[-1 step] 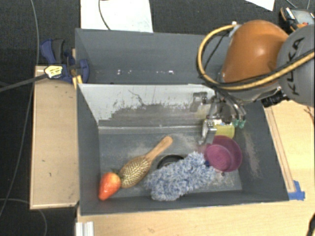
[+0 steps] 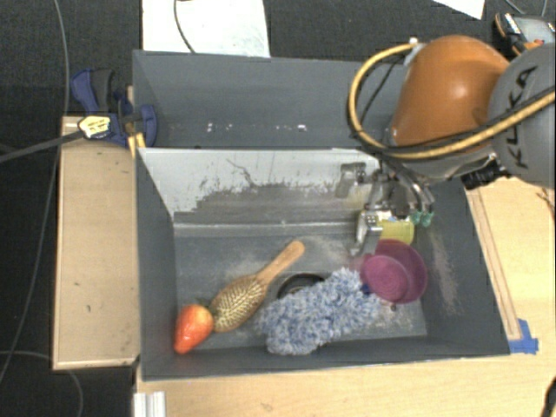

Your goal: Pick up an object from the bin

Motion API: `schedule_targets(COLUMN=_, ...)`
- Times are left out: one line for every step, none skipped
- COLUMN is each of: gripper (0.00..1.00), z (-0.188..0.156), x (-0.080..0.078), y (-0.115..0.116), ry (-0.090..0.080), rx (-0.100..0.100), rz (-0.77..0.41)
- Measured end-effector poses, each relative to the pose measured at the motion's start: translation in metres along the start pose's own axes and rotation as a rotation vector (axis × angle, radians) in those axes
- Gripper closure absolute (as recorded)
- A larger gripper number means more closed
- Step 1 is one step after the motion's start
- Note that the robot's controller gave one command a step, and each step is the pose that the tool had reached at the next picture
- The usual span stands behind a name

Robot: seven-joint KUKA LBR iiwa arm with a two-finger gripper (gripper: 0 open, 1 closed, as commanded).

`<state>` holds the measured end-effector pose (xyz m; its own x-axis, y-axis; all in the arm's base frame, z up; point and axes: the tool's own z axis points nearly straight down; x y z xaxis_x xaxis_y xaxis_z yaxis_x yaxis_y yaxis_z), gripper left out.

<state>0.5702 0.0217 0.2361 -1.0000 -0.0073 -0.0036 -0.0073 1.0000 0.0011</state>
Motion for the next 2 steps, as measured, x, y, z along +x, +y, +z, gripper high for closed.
schedule_targets(gripper=0.0, z=0.097, x=0.016, y=0.056, ry=0.002, rx=-0.002, rz=0.052)
schedule_targets(gripper=0.0, z=0.117, x=-0.001, y=0.039, ry=-0.01, rx=0.002, rz=-0.018)
